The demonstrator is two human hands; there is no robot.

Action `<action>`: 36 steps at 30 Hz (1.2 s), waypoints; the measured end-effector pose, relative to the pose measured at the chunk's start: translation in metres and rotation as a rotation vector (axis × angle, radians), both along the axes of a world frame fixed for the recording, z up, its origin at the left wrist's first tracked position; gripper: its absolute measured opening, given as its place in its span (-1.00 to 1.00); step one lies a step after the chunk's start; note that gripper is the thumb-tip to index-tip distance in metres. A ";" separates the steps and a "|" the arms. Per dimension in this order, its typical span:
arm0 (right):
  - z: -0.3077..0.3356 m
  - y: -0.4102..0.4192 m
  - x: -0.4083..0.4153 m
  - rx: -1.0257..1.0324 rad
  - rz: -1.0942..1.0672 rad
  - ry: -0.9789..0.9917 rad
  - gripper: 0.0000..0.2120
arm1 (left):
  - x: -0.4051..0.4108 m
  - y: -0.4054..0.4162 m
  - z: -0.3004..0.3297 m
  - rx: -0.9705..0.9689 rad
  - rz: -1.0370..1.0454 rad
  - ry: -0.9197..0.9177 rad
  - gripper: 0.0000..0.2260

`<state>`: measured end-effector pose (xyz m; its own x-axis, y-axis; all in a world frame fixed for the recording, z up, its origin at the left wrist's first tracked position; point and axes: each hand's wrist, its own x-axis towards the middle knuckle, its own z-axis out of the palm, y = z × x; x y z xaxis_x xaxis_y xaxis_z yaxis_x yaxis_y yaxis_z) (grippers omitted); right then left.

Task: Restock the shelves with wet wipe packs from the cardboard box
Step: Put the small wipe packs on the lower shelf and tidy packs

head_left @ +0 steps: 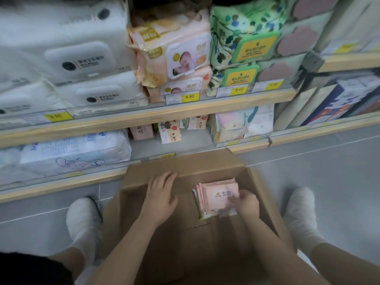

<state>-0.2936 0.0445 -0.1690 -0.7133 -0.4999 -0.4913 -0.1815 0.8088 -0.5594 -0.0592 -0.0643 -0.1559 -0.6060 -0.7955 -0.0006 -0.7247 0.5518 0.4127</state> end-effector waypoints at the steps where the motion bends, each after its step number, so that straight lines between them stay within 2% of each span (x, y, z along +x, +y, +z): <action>1: 0.005 0.001 0.000 -0.059 0.020 -0.022 -0.89 | 0.001 0.005 0.003 0.011 0.000 0.047 -0.45; 5: 0.029 0.004 0.006 -0.206 0.153 -0.212 -0.82 | -0.005 0.028 0.016 0.143 -0.032 0.186 -0.49; 8: 0.049 0.005 0.015 -0.258 0.214 -0.435 -0.82 | -0.015 0.039 0.020 0.408 -0.011 0.214 -0.46; 12: 0.061 0.003 0.031 -0.297 0.244 -0.560 -0.84 | -0.011 0.043 0.012 0.603 0.055 0.219 -0.68; 15: 0.051 0.002 0.034 -0.331 0.192 -0.471 -0.85 | 0.005 0.040 -0.002 0.640 0.142 0.187 -0.82; 17: 0.036 0.005 0.030 -0.317 0.197 -0.302 -0.81 | 0.018 0.037 -0.011 0.652 0.204 0.162 -0.79; 20: 0.011 0.009 0.022 -0.226 0.177 -0.058 -0.68 | 0.034 0.029 -0.026 0.677 0.284 0.151 -0.64; 21: 0.004 0.009 0.019 -0.193 0.142 -0.010 -0.61 | 0.036 0.027 -0.030 0.688 0.297 0.142 -0.68; 23: -0.009 0.005 0.017 -0.130 0.062 0.024 -0.47 | 0.038 0.025 -0.038 0.701 0.307 0.125 -0.81; 28: -0.034 -0.013 0.015 0.072 0.014 0.031 -0.24 | 0.042 0.022 -0.053 0.707 0.321 0.139 -0.88; 31: -0.036 -0.018 0.012 0.155 0.021 0.033 -0.35 | 0.045 0.020 -0.053 0.717 0.327 0.135 -0.90; 36: -0.021 -0.015 0.018 0.110 0.069 0.064 -0.54 | 0.053 0.022 -0.034 0.712 0.348 0.184 -0.81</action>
<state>-0.2754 0.0292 -0.1900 -0.7104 -0.4949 -0.5003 -0.2714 0.8486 -0.4540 -0.0062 -0.0423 -0.1897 -0.3635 -0.7846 -0.5022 -0.6926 -0.1329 0.7090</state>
